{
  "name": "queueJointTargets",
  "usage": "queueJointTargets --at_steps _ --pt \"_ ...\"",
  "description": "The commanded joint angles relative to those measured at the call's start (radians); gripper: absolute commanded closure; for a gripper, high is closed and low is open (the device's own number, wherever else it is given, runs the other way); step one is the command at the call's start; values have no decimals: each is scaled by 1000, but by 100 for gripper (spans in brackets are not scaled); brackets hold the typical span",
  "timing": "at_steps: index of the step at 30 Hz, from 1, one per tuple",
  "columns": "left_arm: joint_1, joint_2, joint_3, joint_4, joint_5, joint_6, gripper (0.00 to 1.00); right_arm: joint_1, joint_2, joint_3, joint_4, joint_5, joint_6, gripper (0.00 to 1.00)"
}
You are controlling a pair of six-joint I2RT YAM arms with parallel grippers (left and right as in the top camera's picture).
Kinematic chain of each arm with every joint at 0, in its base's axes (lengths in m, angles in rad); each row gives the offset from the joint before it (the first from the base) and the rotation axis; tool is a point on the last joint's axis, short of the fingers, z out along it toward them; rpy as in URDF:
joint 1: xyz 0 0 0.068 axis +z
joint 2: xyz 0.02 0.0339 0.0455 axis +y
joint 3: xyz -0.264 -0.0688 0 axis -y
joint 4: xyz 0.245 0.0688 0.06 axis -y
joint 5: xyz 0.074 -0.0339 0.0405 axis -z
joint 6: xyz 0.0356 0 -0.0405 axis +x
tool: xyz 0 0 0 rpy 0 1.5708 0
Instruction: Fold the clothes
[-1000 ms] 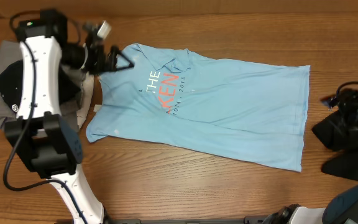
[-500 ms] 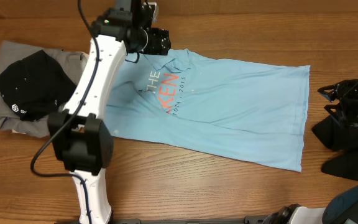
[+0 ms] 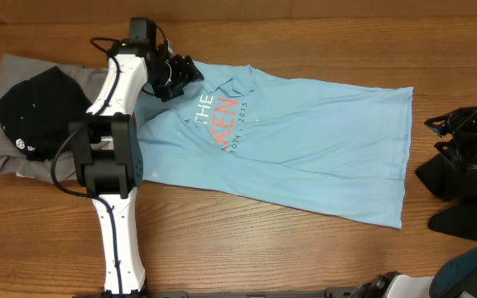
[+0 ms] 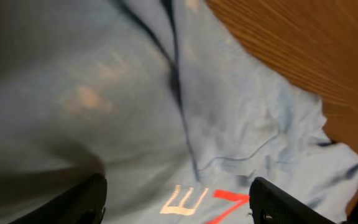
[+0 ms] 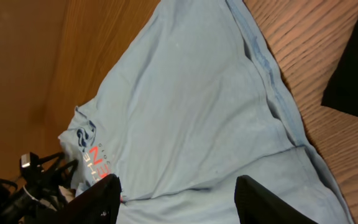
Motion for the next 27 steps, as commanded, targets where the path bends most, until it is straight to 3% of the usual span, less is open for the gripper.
queueJointTargets --at_steps 1,6,21,27 --pt "-34 28 11 18 66 -42 24 -3 -3 24 -2 35 -8 37" --pt "-47 31 11 11 20 -54 32 -3 -3 24 -1 42 -8 37" --pt "-95 86 -18 52 -18 -147 41 -3 -3 24 -2 54 -8 37" --pt "-99 112 -18 69 5 -154 60 -3 -3 24 -5 54 -8 37"
